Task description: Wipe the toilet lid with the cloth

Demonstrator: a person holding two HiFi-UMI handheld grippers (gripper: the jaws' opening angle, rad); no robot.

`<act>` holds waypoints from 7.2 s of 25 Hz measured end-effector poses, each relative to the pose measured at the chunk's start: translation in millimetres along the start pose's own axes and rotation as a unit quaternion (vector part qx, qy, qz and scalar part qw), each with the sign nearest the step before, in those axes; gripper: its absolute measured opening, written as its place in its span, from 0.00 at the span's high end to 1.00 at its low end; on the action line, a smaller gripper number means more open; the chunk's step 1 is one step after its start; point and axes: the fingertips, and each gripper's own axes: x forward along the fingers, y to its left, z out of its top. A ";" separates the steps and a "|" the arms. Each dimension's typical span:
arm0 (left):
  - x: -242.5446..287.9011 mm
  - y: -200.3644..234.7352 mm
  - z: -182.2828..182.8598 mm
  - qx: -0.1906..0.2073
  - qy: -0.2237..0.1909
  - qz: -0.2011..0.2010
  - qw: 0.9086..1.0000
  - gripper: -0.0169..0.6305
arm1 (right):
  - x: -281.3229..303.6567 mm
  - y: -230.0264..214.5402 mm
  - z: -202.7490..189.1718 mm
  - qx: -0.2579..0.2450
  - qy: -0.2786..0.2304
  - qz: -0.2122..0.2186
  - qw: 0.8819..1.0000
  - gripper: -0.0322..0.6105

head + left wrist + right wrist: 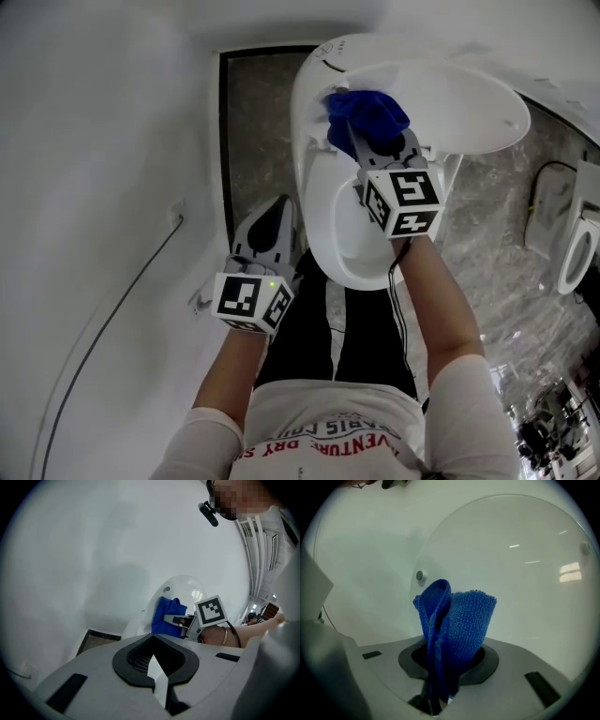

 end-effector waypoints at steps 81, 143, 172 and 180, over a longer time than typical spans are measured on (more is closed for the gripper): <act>17.4 12.1 -80.4 0.040 0.055 0.014 0.998 0.96 | 30.6 -0.1 -115.9 -0.080 0.060 -0.047 0.994 0.80; 40.0 -166.5 208.7 0.200 -0.042 0.006 0.979 0.96 | -215.5 -108.5 186.4 -0.089 -0.001 -0.066 0.994 0.80; 90.7 -134.0 186.0 0.348 0.127 -0.168 0.913 0.87 | -161.3 -89.6 192.2 -0.018 0.109 -0.113 0.987 0.80; 57.2 -148.7 168.6 0.335 0.114 -0.191 0.916 0.87 | -199.5 -66.8 167.4 -0.002 0.113 -0.125 0.986 0.80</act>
